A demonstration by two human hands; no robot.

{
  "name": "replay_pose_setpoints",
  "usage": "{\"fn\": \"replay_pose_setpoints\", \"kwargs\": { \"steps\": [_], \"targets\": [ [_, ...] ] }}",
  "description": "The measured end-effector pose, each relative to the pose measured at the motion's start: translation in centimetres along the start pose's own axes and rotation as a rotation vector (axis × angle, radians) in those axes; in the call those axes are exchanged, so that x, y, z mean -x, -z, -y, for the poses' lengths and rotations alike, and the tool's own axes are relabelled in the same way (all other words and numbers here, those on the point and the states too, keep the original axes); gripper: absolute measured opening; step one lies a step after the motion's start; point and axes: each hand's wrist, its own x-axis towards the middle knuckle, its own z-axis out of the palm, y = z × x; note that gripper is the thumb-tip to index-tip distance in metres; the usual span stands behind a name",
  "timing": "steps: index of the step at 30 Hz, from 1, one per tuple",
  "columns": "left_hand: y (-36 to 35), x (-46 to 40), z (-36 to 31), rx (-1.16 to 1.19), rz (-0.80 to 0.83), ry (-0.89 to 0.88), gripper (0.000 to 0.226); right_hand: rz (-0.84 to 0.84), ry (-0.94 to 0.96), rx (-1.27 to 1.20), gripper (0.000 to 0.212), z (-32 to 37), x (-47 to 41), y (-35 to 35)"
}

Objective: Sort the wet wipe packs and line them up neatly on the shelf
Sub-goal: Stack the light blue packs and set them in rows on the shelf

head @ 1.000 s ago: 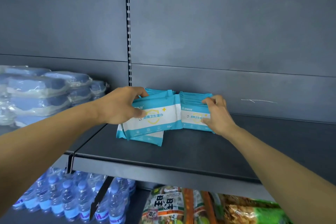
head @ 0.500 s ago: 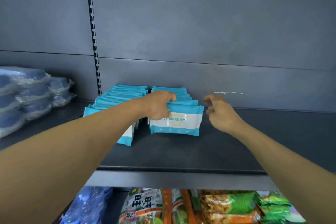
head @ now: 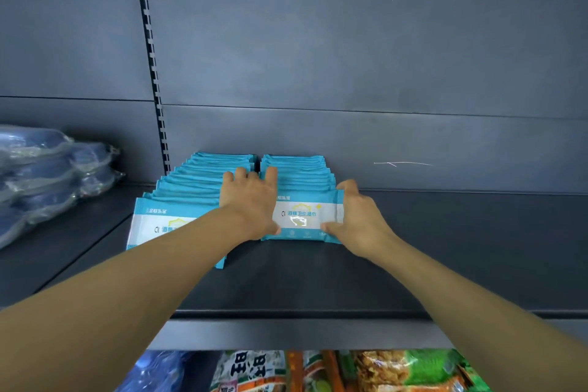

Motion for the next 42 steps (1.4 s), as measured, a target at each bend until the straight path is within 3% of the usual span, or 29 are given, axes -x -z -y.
{"fn": "replay_pose_setpoints", "kwargs": {
  "steps": [8,12,19,27,33,42],
  "targets": [
    [-0.9,-0.4,-0.6,0.037,-0.075,0.049,0.061,-0.083,0.006,0.074,0.057,0.6,-0.4,-0.6],
    [-0.7,-0.5,-0.1,0.076,-0.062,0.064,0.063,-0.030,0.032,0.055,0.076,0.3,-0.2,-0.8],
    [-0.4,-0.7,0.2,0.157,-0.031,0.074,0.061,-0.037,0.055,0.136,0.089,1.1,-0.8,-0.9],
    [0.7,0.7,0.4,0.023,-0.089,0.029,0.065,-0.058,0.094,0.267,0.076,1.2,0.8,0.2],
    [3.0,4.0,1.0,0.134,-0.164,0.002,0.054,-0.112,0.233,0.392,0.054,3.0,3.4,2.8],
    [8.2,12.3,2.6,0.202,-0.158,0.035,0.037,-0.129,0.289,0.408,0.048,8.0,9.9,5.5]
  ]
}}
